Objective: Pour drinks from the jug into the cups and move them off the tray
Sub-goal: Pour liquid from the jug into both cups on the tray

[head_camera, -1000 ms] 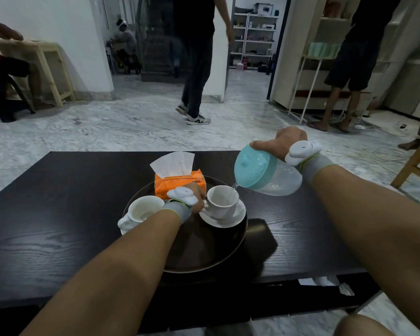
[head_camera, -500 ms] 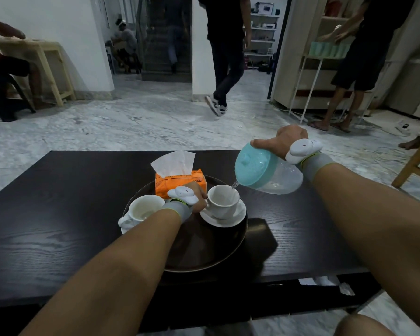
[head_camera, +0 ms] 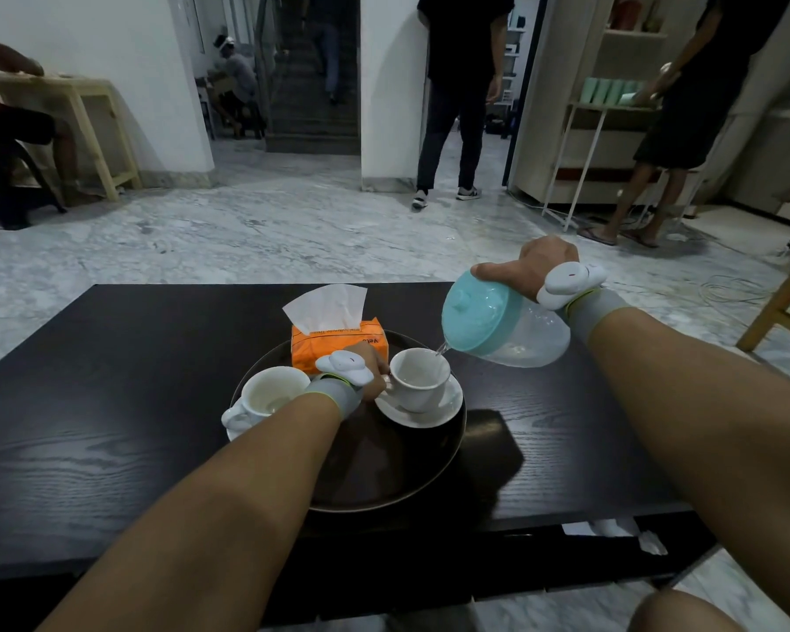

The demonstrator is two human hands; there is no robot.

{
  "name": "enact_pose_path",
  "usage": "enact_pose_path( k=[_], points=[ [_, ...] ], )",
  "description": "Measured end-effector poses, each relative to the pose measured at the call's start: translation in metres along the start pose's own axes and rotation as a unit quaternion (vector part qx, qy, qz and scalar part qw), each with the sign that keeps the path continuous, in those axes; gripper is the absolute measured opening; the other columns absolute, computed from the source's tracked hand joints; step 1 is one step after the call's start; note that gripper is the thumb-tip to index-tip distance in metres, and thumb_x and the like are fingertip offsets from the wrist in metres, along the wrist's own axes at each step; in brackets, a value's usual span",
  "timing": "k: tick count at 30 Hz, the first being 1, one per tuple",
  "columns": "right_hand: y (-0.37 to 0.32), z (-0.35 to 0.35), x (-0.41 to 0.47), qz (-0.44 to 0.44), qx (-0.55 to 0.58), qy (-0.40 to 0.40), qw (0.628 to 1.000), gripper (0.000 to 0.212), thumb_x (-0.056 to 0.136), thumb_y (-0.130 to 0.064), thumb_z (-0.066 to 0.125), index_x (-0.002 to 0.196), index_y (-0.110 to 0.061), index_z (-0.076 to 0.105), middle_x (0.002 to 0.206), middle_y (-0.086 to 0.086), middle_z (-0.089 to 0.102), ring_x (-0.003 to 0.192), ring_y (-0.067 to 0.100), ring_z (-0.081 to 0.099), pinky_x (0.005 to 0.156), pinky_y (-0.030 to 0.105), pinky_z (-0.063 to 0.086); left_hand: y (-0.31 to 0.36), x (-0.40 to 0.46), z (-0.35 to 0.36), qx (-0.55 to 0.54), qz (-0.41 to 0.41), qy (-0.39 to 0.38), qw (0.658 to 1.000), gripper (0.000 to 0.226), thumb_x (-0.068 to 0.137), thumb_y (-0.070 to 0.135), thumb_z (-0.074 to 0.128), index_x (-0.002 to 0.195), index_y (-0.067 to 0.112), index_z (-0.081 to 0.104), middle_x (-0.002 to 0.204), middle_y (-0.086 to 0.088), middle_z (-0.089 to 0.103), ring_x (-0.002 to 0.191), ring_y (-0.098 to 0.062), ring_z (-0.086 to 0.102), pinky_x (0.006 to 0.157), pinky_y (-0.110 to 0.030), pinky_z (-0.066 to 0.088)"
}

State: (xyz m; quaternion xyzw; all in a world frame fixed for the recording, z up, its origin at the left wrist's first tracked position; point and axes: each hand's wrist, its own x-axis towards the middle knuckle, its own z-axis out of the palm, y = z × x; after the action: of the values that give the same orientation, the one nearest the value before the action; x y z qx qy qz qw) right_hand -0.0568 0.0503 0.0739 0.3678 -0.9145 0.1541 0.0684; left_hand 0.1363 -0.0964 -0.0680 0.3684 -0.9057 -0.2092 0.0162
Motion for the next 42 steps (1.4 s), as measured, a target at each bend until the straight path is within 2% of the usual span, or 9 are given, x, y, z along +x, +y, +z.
enact_pose_path(
  k=[16, 21, 29, 34, 42],
  points=[
    [0.0033, 0.0013, -0.0004, 0.000, 0.015, 0.004, 1.000, 0.071, 0.068, -0.077, 0.059, 0.069, -0.006, 0.060, 0.071, 0.007, 0.054, 0.070, 0.024, 0.053, 0.062, 0.029, 0.036, 0.0022, -0.0019, -0.0013, -0.001, -0.017, 0.003, 1.000, 0.037, 0.087, 0.019, 0.066, 0.123, 0.022, 0.069, 0.125, -0.005, 0.068, 0.111, -0.028, 0.064, 0.099, -0.039, 0.052],
    [0.0049, 0.0021, 0.0000, 0.000, 0.017, 0.002, 1.000, 0.074, 0.068, -0.077, 0.060, 0.074, -0.003, 0.066, 0.073, 0.008, 0.057, 0.073, 0.025, 0.056, 0.064, 0.030, 0.039, 0.0026, -0.0012, -0.0005, -0.002, -0.018, 0.008, 1.000, 0.035, 0.086, 0.015, 0.065, 0.120, 0.022, 0.071, 0.120, -0.004, 0.070, 0.107, -0.027, 0.066, 0.096, -0.037, 0.054],
    [0.0052, 0.0040, 0.0006, 0.007, 0.037, 0.002, 0.999, 0.069, 0.066, -0.075, 0.064, 0.060, -0.008, 0.051, 0.067, 0.007, 0.050, 0.066, 0.023, 0.050, 0.060, 0.030, 0.036, 0.0032, 0.0001, -0.0008, 0.026, -0.011, 0.008, 1.000, 0.036, 0.086, 0.018, 0.064, 0.121, 0.025, 0.071, 0.120, -0.003, 0.070, 0.107, -0.026, 0.066, 0.096, -0.036, 0.053],
    [0.0070, 0.0065, 0.0022, 0.010, 0.046, 0.004, 0.999, 0.070, 0.063, -0.076, 0.065, 0.064, -0.007, 0.057, 0.066, 0.007, 0.051, 0.064, 0.021, 0.050, 0.057, 0.029, 0.036, 0.0028, 0.0013, 0.0004, 0.026, -0.011, 0.018, 0.999, 0.033, 0.086, 0.018, 0.064, 0.117, 0.026, 0.073, 0.117, -0.002, 0.072, 0.104, -0.026, 0.067, 0.091, -0.032, 0.054],
    [0.0060, 0.0063, 0.0024, 0.001, 0.033, -0.004, 0.999, 0.070, 0.065, -0.077, 0.063, 0.065, -0.007, 0.057, 0.067, 0.007, 0.051, 0.067, 0.023, 0.052, 0.060, 0.031, 0.037, 0.0042, 0.0029, -0.0004, 0.034, -0.017, 0.009, 0.999, 0.034, 0.087, 0.019, 0.064, 0.119, 0.027, 0.072, 0.118, -0.001, 0.071, 0.105, -0.026, 0.066, 0.094, -0.035, 0.054]
  ],
)
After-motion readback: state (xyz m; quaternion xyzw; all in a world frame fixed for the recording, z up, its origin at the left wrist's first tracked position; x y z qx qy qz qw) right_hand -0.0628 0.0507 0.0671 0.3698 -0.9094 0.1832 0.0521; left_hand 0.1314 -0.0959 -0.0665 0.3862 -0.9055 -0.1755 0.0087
